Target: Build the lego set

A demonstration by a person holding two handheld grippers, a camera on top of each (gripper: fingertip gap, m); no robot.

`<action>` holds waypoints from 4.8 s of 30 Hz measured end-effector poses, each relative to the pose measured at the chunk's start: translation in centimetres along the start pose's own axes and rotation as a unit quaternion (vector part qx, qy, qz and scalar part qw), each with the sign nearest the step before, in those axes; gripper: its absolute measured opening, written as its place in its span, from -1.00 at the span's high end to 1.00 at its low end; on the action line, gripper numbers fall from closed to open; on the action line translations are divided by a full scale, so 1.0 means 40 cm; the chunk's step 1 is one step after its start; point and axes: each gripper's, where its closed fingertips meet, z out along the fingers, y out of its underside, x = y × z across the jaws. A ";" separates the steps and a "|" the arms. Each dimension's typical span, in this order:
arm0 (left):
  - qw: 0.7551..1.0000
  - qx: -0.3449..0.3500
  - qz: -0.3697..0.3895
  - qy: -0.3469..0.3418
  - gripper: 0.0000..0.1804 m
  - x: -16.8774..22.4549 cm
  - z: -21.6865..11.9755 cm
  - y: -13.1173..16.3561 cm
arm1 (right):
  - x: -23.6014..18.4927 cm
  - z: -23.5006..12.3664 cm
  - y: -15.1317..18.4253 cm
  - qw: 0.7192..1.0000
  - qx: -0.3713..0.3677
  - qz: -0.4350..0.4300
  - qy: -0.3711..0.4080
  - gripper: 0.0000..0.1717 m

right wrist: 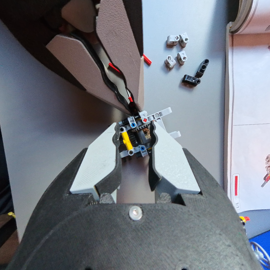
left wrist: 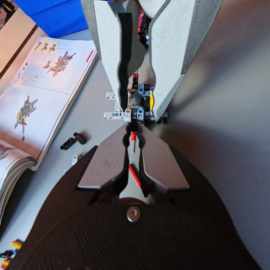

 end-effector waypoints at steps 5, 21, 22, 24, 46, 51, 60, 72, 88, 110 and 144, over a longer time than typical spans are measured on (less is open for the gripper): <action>0.998 0.002 -0.054 0.039 0.93 0.000 0.000 0.003 | 0.008 -0.012 -0.008 0.994 0.041 -0.035 0.091 0.58; 0.991 0.009 -0.116 0.060 0.75 0.051 -0.012 -0.013 | -0.025 -0.037 0.036 0.960 0.145 0.124 0.206 0.73; 0.991 0.007 -0.113 0.073 0.73 0.070 -0.019 -0.012 | -0.040 -0.037 0.040 0.966 0.146 0.111 0.184 0.72; 0.989 0.010 -0.087 0.121 0.73 0.121 -0.044 -0.010 | -0.064 -0.045 0.062 0.976 0.130 0.088 0.152 0.70; 0.976 -0.071 0.103 0.177 0.78 0.082 0.008 -0.011 | -0.123 -0.115 0.158 0.963 0.176 0.152 0.138 0.62; 0.976 -0.083 0.092 0.180 0.72 0.169 -0.062 0.019 | -0.135 -0.149 0.180 0.956 0.202 0.163 0.137 0.62; 0.991 -0.025 0.074 0.111 0.52 0.081 -0.013 -0.090 | -0.195 -0.144 0.148 0.936 0.230 0.228 0.137 0.51; 0.976 -0.036 0.029 0.213 0.73 0.281 -0.080 -0.070 | -0.204 -0.134 0.176 0.938 0.229 0.221 0.141 0.45; 0.973 -0.066 0.083 0.203 0.41 0.172 0.019 -0.091 | -0.122 -0.109 0.176 0.978 0.188 0.040 0.086 0.50; 0.959 -0.092 0.155 0.217 0.55 0.202 0.056 -0.109 | -0.128 -0.100 0.157 0.977 0.209 0.007 0.049 0.58; 0.955 -0.018 0.178 0.235 0.55 0.224 0.044 -0.108 | -0.157 -0.089 0.151 0.984 0.160 -0.061 0.054 0.60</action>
